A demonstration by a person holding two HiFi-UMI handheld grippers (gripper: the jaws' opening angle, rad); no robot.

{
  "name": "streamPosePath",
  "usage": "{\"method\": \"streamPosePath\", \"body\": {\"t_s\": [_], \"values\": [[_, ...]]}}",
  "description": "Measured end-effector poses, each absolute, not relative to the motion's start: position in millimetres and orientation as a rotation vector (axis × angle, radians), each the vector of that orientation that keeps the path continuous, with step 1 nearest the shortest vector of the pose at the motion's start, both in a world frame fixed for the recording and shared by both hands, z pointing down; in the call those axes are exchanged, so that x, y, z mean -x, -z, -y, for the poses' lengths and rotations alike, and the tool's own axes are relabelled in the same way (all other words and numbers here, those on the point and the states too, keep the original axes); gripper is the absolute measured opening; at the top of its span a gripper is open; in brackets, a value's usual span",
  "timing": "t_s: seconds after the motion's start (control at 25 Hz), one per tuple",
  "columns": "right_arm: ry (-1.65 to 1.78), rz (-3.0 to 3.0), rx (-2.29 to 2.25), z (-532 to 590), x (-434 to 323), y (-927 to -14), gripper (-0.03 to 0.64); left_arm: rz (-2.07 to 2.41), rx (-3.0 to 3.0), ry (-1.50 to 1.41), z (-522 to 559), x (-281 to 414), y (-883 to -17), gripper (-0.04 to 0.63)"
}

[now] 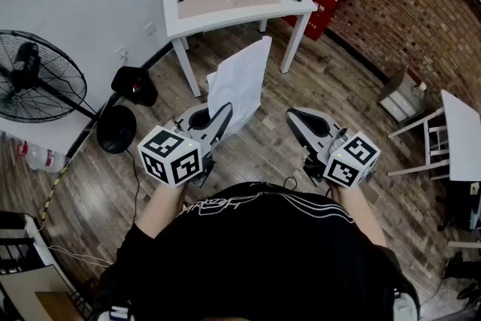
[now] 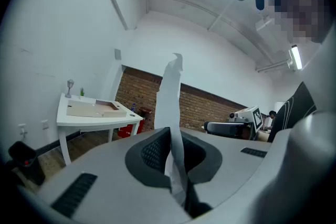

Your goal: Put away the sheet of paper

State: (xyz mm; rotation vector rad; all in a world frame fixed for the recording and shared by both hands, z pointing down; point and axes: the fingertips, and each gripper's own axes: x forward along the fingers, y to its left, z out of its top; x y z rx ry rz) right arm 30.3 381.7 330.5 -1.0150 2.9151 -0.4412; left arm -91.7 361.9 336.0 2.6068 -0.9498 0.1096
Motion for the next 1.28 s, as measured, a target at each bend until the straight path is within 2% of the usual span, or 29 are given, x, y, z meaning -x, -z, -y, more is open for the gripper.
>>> {"method": "streamPosePath", "body": {"t_s": [0.52, 0.88, 1.28], "values": [[0.506, -2.882, 1.127, -378, 2, -351, 0.003, 0.938, -2.599, -0.090, -356, 130, -346, 0.032], [0.547, -2.849, 1.150, -334, -25, -365, 0.003, 0.959, -2.546, -0.118, -323, 113, -369, 0.032], [0.661, -2.862, 1.116, -233, -79, -395, 0.002, 1.016, -2.434, -0.140, -222, 71, -389, 0.032]]}}
